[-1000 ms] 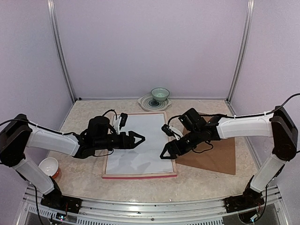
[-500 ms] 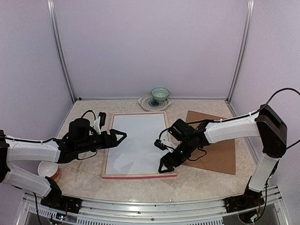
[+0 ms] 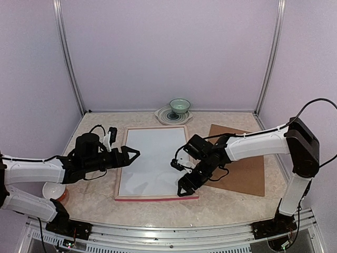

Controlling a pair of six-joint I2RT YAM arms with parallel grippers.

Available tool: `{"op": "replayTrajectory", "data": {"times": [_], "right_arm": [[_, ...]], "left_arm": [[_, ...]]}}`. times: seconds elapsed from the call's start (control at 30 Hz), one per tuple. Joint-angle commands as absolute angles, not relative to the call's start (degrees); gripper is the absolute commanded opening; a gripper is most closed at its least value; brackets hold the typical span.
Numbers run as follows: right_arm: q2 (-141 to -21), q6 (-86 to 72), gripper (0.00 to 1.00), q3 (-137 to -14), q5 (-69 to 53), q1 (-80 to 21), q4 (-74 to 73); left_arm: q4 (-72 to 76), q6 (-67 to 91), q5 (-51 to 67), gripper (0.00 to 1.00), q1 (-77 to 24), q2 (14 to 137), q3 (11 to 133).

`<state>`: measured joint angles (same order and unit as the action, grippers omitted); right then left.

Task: Put the photo into the frame
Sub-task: Press the photo onto the mat board.

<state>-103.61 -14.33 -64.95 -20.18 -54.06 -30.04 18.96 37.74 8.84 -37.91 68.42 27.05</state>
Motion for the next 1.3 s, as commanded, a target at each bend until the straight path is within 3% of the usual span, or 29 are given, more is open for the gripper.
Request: {"op": "replayTrajectory", "data": {"times": [0.0,0.27,0.4,0.6,0.77,1.27], "right_arm": [[-101.5,-13.5,0.76,-67.5,-17.6,-54.6,-32.7],[-95.9,-14.1,0.81,-68.4,-17.0,-52.6,-30.4],[-91.9,-16.9,0.83,-66.3,-18.5,-47.2,-27.7],[-85.7,-21.7,0.92,-60.7,-17.1,-37.7,-25.3],[-81.9,-25.7,0.99,-55.6,-17.1,-30.3,-23.6],[-74.7,-31.0,0.99,-43.6,-21.6,-9.8,-21.0]], "left_arm": [[10.4,37.6,8.2,0.89,-38.0,65.4,28.1],[4.1,36.4,2.5,0.92,-38.9,59.3,28.1],[4.4,35.4,1.9,0.99,-38.9,59.3,30.0],[6.8,34.4,3.1,0.99,-39.1,62.6,33.1],[8.9,32.9,4.8,0.99,-40.6,68.5,38.0],[7.0,27.7,10.4,0.99,-47.4,92.3,61.1]]}}
